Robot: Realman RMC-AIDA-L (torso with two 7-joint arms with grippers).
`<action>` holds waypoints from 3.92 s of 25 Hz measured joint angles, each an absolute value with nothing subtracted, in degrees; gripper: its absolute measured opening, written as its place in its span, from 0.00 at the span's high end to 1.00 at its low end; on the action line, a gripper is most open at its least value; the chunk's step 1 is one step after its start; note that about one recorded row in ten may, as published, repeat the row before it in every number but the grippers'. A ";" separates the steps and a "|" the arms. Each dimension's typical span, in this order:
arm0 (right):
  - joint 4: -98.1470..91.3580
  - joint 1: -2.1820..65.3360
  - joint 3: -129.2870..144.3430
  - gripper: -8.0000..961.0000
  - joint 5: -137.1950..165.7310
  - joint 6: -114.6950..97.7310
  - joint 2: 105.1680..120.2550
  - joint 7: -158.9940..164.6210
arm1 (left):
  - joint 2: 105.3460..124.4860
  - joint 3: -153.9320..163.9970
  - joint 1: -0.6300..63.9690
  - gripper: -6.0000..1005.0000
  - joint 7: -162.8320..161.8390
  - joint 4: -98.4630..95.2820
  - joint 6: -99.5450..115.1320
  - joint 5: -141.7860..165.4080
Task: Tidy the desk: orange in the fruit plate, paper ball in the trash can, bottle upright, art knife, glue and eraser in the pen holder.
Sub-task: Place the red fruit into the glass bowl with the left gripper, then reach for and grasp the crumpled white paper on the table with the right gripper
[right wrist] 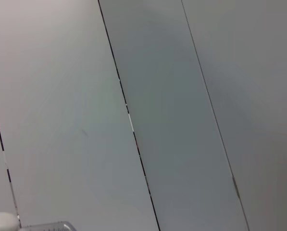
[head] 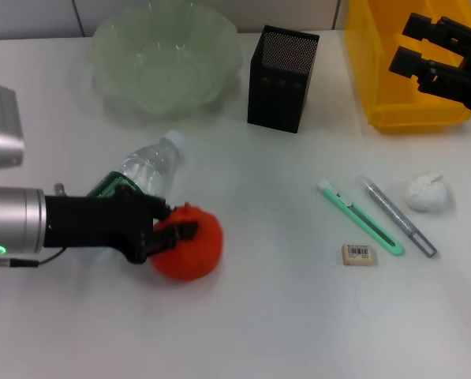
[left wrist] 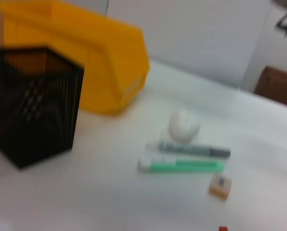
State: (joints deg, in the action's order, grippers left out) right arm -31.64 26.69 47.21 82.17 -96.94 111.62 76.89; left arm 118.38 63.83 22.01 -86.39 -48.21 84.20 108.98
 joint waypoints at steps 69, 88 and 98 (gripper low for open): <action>-37.68 27.81 47.70 0.13 87.74 -88.01 112.20 91.92 | 118.90 59.54 28.13 0.22 -67.36 -27.76 79.65 75.34; -68.38 32.48 47.18 0.13 130.80 -92.98 115.56 149.26 | 119.02 59.56 28.92 0.22 -67.50 -25.95 77.39 74.74; -73.40 38.12 48.65 0.13 153.11 -102.72 115.80 158.84 | 118.75 59.08 29.05 0.22 -67.60 -25.31 76.83 74.48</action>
State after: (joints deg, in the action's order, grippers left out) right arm -73.40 38.12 48.65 153.11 -102.72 115.80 158.84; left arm 118.75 59.08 29.05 -67.60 -25.31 76.83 74.48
